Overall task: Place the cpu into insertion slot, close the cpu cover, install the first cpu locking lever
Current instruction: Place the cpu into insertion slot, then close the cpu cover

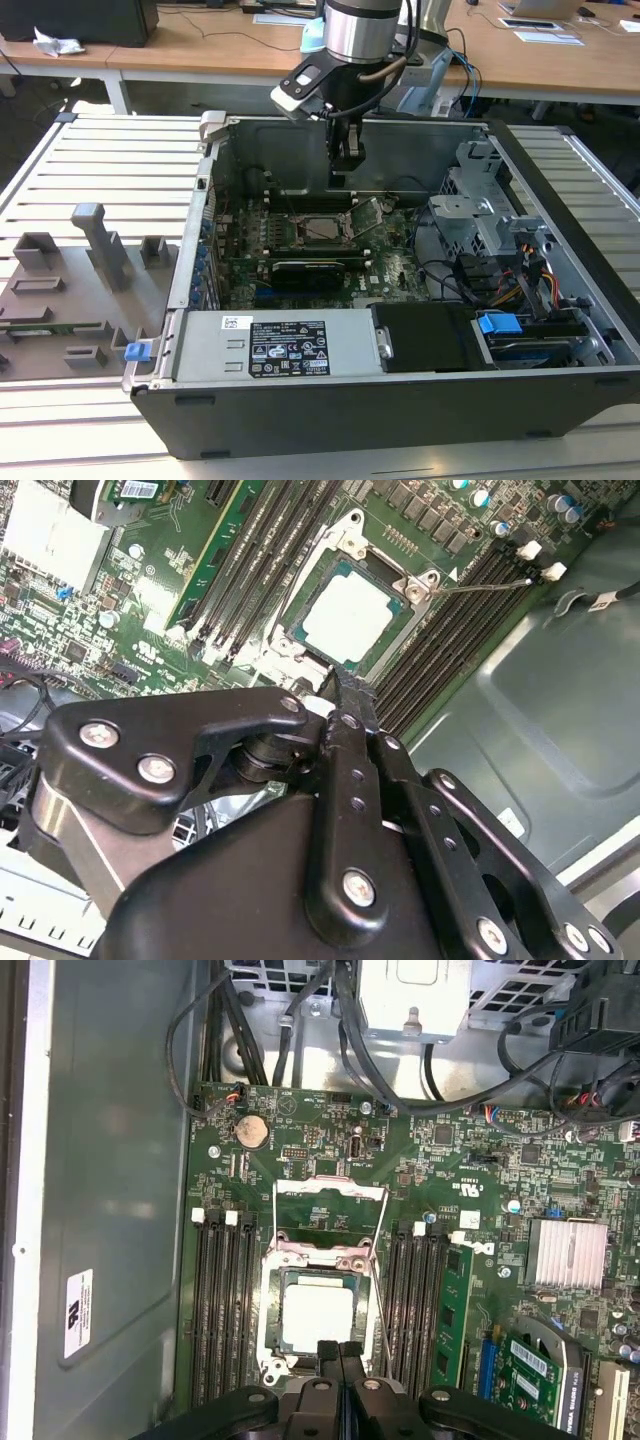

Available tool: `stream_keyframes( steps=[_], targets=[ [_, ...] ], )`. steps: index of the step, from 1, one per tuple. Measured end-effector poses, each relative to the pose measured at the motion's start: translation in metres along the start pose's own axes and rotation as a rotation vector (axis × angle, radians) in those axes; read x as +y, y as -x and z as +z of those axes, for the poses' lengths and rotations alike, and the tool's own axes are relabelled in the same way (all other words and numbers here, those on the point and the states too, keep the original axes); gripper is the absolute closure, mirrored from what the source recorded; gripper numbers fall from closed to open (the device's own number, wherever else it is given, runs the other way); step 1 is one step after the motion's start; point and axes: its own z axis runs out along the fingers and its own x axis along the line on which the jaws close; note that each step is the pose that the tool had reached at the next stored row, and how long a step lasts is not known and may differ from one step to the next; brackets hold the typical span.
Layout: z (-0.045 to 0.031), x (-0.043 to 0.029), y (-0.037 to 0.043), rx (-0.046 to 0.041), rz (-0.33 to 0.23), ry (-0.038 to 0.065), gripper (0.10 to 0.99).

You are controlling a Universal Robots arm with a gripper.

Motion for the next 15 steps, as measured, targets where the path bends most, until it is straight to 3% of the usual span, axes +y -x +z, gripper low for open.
stream_keyframes(
  steps=[4, 12, 15],
  targets=[
    [-0.0001, 0.0003, 0.0, -0.0001, 0.0, 0.0, 0.98],
    [-0.0011, 0.034, 0.0022, -0.0001, 0.0, -0.001, 0.98],
    [-0.0017, 0.0553, 0.0036, -0.0009, 0.0, -0.001, 0.98]
  ],
)
